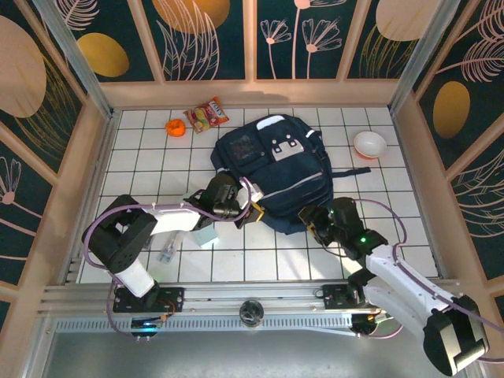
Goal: Pack the student bag
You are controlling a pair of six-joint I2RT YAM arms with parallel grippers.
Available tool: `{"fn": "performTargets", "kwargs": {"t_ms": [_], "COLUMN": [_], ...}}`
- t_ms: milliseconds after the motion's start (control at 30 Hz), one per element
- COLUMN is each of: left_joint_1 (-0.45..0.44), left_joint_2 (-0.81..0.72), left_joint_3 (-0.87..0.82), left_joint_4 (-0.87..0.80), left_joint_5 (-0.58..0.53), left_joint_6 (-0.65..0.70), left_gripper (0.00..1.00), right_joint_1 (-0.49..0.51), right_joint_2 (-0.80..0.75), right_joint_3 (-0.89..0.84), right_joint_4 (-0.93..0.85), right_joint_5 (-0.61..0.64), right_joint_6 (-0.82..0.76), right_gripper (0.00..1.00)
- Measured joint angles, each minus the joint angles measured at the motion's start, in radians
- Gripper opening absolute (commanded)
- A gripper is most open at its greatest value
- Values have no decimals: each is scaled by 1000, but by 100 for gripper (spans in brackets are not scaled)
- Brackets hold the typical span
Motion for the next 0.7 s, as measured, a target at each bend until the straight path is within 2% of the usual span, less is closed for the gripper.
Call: {"fn": "performTargets", "kwargs": {"t_ms": [333, 700], "left_joint_1": [5, -17], "left_joint_2": [0, 38], "left_joint_3": [27, 102], "left_joint_4": [-11, -86], "left_joint_5": [86, 146], "left_joint_6": [-11, -13], "left_gripper": [5, 12], "right_joint_1": [112, 184], "right_joint_2": [47, 247], "right_joint_3": [-41, -15], "right_joint_4": [130, 288], "right_joint_5": [74, 151], "right_joint_6": [71, 105], "right_gripper": [42, 36]}}
